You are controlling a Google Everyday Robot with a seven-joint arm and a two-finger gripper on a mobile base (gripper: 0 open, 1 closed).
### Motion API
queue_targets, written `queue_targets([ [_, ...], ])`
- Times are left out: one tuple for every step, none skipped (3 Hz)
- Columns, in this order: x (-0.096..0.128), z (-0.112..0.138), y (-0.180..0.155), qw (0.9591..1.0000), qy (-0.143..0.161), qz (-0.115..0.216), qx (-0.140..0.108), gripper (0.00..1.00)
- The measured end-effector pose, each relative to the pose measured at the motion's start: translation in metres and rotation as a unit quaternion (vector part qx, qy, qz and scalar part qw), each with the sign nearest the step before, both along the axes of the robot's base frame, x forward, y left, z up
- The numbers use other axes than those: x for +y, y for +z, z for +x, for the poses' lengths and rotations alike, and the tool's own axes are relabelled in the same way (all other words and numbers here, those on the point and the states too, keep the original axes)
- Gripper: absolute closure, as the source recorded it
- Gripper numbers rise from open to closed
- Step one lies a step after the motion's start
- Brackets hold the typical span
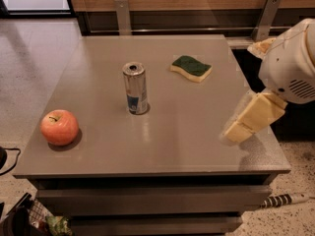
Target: Pick apple
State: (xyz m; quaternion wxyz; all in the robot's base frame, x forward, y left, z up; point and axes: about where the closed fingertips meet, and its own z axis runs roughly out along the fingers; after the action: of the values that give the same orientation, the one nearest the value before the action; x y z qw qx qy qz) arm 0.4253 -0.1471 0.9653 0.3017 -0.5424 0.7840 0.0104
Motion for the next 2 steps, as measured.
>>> queue_targets([
  [0.031,0.004,-0.016,0.9977,0.000,0.062,-0.029,0.00],
  [0.059,0.005,-0.035,0.9917,0.011,0.119,-0.048,0.00],
])
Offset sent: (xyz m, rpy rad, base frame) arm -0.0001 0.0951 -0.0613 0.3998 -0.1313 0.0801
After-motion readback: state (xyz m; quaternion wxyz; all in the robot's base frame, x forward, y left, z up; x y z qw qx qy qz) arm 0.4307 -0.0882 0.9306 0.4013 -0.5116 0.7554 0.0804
